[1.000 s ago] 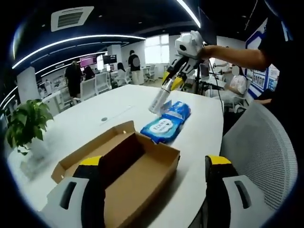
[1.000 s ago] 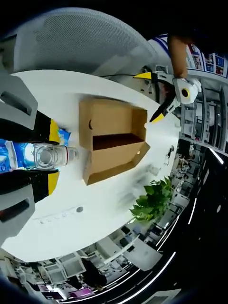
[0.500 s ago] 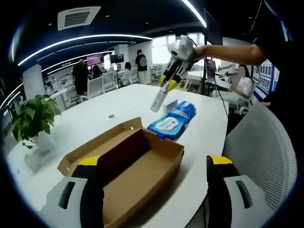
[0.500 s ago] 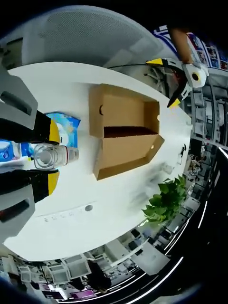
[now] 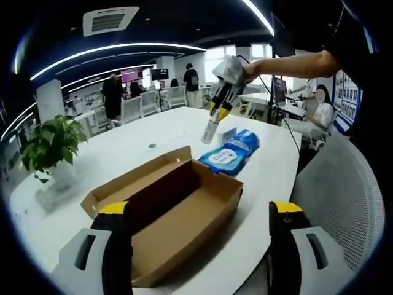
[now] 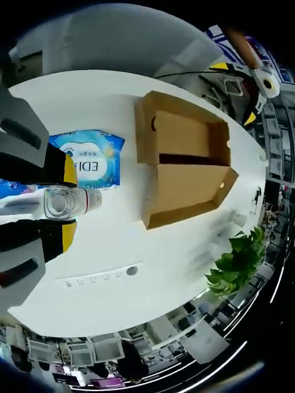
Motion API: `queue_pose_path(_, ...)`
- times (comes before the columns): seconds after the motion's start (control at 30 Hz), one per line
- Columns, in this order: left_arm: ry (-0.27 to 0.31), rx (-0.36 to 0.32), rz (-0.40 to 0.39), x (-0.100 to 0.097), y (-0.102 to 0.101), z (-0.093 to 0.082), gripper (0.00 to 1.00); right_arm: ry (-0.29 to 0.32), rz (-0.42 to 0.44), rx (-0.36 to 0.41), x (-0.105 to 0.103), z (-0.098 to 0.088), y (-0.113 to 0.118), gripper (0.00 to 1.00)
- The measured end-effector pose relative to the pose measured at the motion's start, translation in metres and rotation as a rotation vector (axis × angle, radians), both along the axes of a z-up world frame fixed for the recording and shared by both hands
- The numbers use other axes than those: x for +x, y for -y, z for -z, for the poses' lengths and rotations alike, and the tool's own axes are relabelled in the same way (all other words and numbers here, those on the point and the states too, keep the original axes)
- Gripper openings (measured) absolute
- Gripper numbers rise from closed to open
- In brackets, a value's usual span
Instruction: Operate the shoe box by opening the lid, removing the specified soft item, and placing it in the target area until the item is outside and the box remains undamaged.
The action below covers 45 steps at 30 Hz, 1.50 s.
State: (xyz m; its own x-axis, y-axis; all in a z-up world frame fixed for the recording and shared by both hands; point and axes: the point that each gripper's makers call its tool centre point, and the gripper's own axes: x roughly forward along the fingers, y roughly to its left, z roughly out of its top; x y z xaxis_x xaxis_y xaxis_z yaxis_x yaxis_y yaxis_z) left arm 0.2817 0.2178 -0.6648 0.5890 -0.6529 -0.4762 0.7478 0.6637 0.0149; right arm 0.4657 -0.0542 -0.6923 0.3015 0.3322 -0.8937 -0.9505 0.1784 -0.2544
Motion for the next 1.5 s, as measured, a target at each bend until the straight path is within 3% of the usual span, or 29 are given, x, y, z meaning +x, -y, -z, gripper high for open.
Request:
queue_pose_path(0.33, -0.005, 0.003, -0.055, 0.0, -0.021, 0.002, 0.96, -0.034, -0.024, -0.057, 0.011, 0.014, 0.003, 0.16)
queue_pose_path(0.77, -0.019, 0.008, -0.084, -0.004, -0.029, 0.006, 0.97, -0.072, -0.065, -0.14, 0.022, 0.036, 0.005, 0.16)
queue_pose_path(1.5, -0.046, 0.008, -0.13, -0.013, -0.043, 0.015, 0.95, -0.131, -0.065, -0.252, 0.018, 0.064, 0.005, 0.17)
